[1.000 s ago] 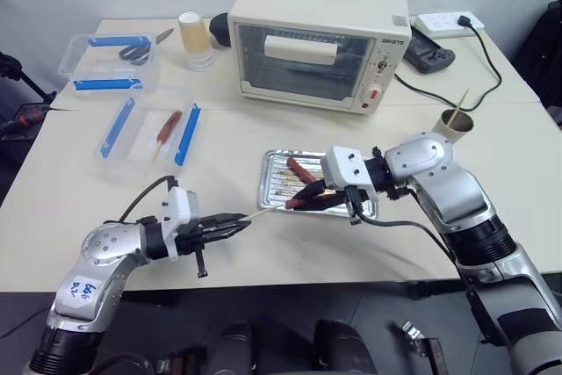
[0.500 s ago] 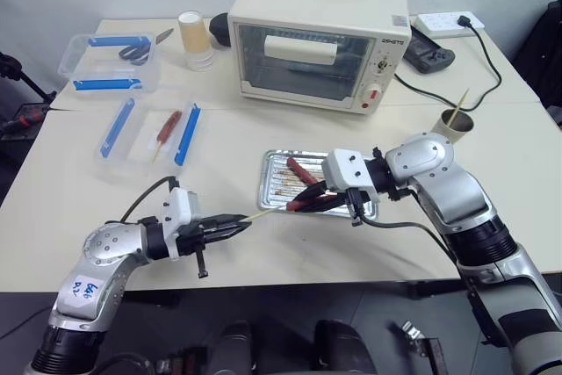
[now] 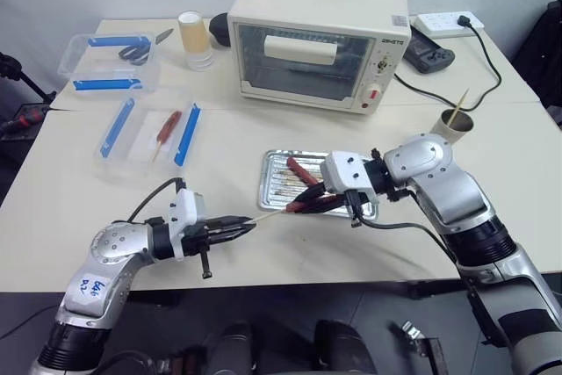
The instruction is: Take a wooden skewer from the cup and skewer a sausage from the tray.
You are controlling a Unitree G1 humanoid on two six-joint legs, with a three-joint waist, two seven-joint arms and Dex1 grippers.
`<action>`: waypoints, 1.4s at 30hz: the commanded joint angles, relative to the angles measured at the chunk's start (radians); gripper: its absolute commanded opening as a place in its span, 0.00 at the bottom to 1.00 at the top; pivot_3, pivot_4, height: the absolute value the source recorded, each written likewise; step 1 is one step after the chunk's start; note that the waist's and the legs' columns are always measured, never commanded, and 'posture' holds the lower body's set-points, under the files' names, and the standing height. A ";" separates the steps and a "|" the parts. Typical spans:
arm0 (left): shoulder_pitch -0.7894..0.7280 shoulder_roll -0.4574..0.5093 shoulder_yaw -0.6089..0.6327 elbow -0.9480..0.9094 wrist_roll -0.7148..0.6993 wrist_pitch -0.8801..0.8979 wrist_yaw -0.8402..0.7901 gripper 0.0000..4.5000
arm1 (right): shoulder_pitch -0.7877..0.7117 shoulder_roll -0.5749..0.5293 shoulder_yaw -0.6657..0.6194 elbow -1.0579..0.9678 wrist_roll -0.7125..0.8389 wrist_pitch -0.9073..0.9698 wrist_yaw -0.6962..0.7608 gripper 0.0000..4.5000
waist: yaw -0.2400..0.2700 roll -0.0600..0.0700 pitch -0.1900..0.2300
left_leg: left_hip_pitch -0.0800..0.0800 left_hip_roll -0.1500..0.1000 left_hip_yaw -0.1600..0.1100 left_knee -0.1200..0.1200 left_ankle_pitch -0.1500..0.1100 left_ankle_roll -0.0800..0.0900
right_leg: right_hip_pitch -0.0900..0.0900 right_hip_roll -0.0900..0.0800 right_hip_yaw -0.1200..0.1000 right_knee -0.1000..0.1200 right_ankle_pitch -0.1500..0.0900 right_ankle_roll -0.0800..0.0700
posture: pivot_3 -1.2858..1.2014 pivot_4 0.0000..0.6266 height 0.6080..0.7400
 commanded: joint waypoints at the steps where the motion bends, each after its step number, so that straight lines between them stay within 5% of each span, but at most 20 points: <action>1: -0.017 0.005 -0.011 -0.011 0.012 -0.025 -0.021 0.00 | -0.029 -0.008 0.002 -0.015 -0.010 -0.031 0.011 0.11 | 0.000 0.000 0.000 | 0.000 0.000 0.000 0.000 0.000 0.000 | 0.000 0.000 0.000 0.000 0.000 0.000 | 0.52 0.24 1.00; 17: -0.136 0.022 -0.115 -0.013 0.082 0.060 -0.041 0.00 | -0.098 -0.024 0.065 0.012 -0.116 -0.061 0.025 0.11 | 0.000 0.000 0.000 | 0.000 0.000 0.000 0.000 0.000 0.000 | 0.000 0.000 0.000 0.001 0.000 0.000 | 0.52 0.24 1.00; 42: -0.356 -0.190 -0.275 0.074 0.167 0.145 -0.044 0.00 | -0.104 0.019 0.061 -0.002 -0.151 -0.055 0.037 0.11 | 0.001 0.000 0.000 | 0.000 0.000 0.000 0.001 0.000 0.000 | 0.000 0.000 0.000 0.001 0.000 0.000 | 0.52 0.24 1.00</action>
